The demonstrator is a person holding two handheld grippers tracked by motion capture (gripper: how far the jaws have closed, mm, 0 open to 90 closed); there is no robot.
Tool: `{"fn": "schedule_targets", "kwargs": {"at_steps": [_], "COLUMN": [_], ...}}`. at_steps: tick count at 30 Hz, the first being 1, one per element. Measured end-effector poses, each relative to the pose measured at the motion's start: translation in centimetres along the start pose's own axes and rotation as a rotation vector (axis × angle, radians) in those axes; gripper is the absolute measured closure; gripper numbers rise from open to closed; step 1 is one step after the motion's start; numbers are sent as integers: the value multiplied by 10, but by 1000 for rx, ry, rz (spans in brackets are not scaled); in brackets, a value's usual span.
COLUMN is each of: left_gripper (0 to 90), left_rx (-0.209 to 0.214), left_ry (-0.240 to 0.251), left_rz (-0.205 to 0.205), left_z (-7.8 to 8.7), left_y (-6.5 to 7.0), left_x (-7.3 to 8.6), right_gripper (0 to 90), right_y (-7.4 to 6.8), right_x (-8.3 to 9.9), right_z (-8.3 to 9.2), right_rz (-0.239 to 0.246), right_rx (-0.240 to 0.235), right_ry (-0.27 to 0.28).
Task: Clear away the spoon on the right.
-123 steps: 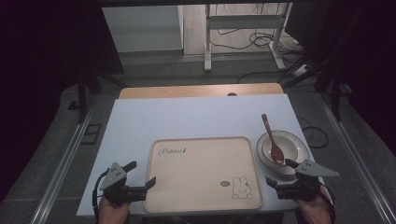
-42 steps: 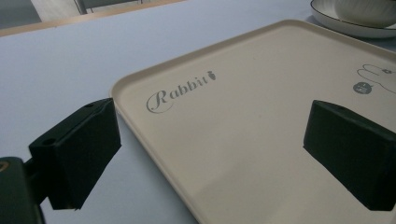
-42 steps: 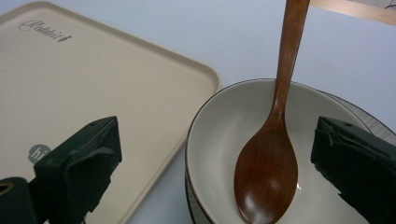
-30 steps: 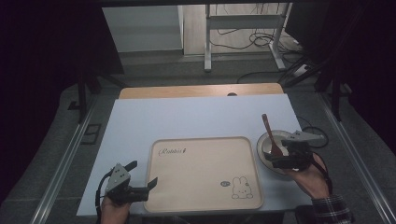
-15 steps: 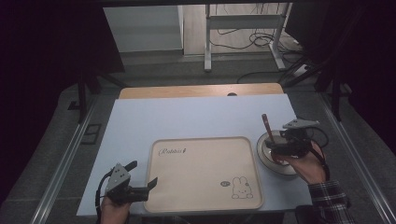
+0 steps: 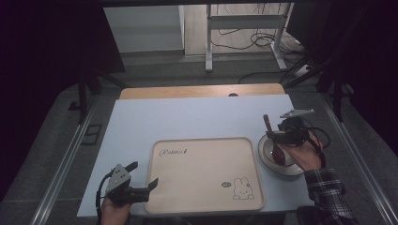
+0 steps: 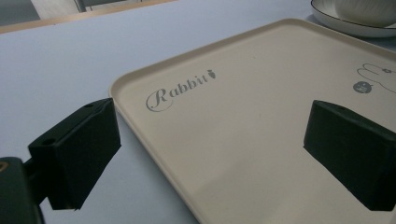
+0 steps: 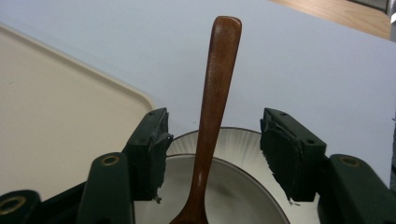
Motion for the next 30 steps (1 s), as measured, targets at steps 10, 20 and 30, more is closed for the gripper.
{"fn": "schedule_targets", "kwargs": {"at_steps": [10,20,30], "left_gripper": [33,33,33], "left_rx": [0,0,-1], "left_ry": [-4,-6,-8], "left_rz": [1,1,-1], "left_z": [0,0,-1], "left_y": [0,0,0], "left_x": [1,1,1], "right_gripper": [458,511,736], "right_y": [7,9,9], "right_x": [-7,-15,-20], "right_z": [-12,-23,-27], "right_rz": [-21,-20,-8], "right_rx": [-11,-5,15], "right_ry": [-23,-39,-58]}}
Point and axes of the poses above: each handheld gripper's, and its own axes: z roughly backward along the jaws, x roughly out of its underside, y roughly to its right, the point moved 9 cm from there along -z, roughly forward along the jaws, and after that the axes turned 14 degrees about -x, right-handed, at the moved point
